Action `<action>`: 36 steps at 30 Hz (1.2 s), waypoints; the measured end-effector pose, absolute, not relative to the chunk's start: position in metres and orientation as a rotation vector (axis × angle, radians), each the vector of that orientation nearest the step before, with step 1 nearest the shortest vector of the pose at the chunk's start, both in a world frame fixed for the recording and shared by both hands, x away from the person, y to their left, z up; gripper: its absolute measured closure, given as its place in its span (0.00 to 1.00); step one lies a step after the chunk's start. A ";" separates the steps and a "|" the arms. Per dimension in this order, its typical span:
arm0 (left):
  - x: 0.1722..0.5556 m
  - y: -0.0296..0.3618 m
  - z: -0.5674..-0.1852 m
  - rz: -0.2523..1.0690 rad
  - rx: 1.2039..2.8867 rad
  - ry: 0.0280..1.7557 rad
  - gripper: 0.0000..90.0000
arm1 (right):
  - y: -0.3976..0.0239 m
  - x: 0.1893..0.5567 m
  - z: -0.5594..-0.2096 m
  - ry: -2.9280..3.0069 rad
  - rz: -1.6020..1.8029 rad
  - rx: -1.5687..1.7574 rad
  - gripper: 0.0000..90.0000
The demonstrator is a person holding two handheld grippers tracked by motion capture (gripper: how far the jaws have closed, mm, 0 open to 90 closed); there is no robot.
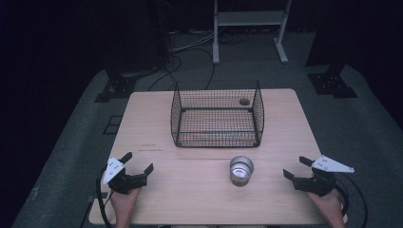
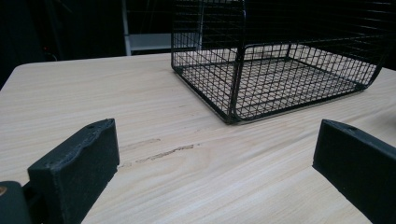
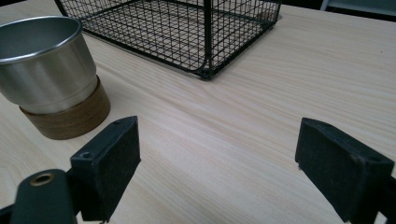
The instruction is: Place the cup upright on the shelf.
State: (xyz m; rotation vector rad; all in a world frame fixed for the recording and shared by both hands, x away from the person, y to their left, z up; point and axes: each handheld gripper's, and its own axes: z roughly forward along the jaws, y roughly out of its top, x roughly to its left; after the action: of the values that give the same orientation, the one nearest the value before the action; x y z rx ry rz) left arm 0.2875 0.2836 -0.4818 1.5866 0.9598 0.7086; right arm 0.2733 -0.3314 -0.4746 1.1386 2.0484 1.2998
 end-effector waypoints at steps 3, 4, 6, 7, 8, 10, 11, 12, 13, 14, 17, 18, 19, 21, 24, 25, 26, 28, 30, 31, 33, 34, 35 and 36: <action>0.287 0.284 -0.482 0.707 1.587 0.960 0.00 | -0.330 0.274 -0.474 2.058 1.298 1.130 0.15; 0.287 0.283 -0.482 0.706 1.590 0.960 0.00 | -0.329 0.274 -0.473 2.060 1.298 1.123 0.15; 0.287 0.283 -0.482 0.706 1.592 0.958 0.00 | -0.327 0.273 -0.471 2.065 1.308 1.111 0.15; 0.287 0.283 -0.482 0.705 1.592 0.957 0.00 | -0.326 0.273 -0.470 2.070 1.308 1.108 0.15; 0.287 0.284 -0.482 0.704 1.589 0.958 0.00 | -0.325 0.272 -0.469 2.073 1.307 1.102 0.15; 0.287 0.284 -0.482 0.705 1.587 0.956 0.00 | -0.323 0.272 -0.467 2.080 1.306 1.096 0.14; 0.287 0.284 -0.482 0.705 1.588 0.956 0.00 | -0.323 0.272 -0.467 2.083 1.308 1.093 0.14; 0.287 0.283 -0.482 0.704 1.588 0.956 0.00 | -0.322 0.272 -0.466 2.085 1.314 1.089 0.14; 0.287 0.284 -0.482 0.705 1.587 0.955 0.00 | -0.321 0.271 -0.464 2.093 1.316 1.081 0.14; 0.287 0.284 -0.482 0.707 1.586 0.954 0.00 | -0.318 0.271 -0.462 2.104 1.322 1.067 0.13; 0.287 0.284 -0.482 0.706 1.585 0.956 0.00 | -0.315 0.270 -0.460 2.126 1.323 1.055 0.12; 0.287 0.284 -0.482 0.707 1.586 0.954 0.00 | -0.312 0.270 -0.458 2.138 1.313 1.037 0.11; 0.287 0.284 -0.482 0.706 1.585 0.954 0.00 | -0.312 0.270 -0.458 2.138 1.313 1.037 0.11; 0.287 0.284 -0.482 0.706 1.586 0.954 0.00 | -0.308 0.271 -0.457 2.155 1.308 1.027 0.10; 0.287 0.284 -0.481 0.709 1.587 0.953 0.00 | -0.298 0.272 -0.453 2.190 1.308 0.990 0.09; 0.287 0.284 -0.481 0.709 1.587 0.953 0.00 | -0.298 0.272 -0.453 2.190 1.308 0.990 0.09; 0.286 0.284 -0.481 0.710 1.588 0.953 0.00 | -0.296 0.272 -0.452 2.198 1.309 0.982 0.09; 0.286 0.284 -0.481 0.710 1.587 0.953 0.00 | -0.290 0.273 -0.451 2.215 1.300 0.967 0.08; 0.286 0.284 -0.481 0.709 1.587 0.954 0.00 | -0.287 0.272 -0.450 2.231 1.306 0.954 0.07; 0.286 0.284 -0.481 0.711 1.587 0.955 0.00 | -0.284 0.272 -0.449 2.246 1.312 0.939 0.06; 0.286 0.284 -0.481 0.711 1.587 0.955 0.00 | -0.282 0.273 -0.448 2.250 1.321 0.931 0.06; 0.286 0.284 -0.481 0.710 1.586 0.955 0.00 | -0.281 0.272 -0.447 2.255 1.323 0.932 0.06; 0.286 0.284 -0.481 0.710 1.586 0.955 0.00 | -0.279 0.272 -0.446 2.257 1.321 0.923 0.05; 0.286 0.284 -0.481 0.712 1.587 0.955 0.00 | -0.277 0.272 -0.445 2.262 1.326 0.913 0.05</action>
State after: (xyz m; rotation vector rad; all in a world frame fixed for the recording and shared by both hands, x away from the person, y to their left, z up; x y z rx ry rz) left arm 0.2862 0.2839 -0.4812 1.5865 0.9548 0.7115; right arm 0.2719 -0.2772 -0.4446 0.9127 2.2625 1.3257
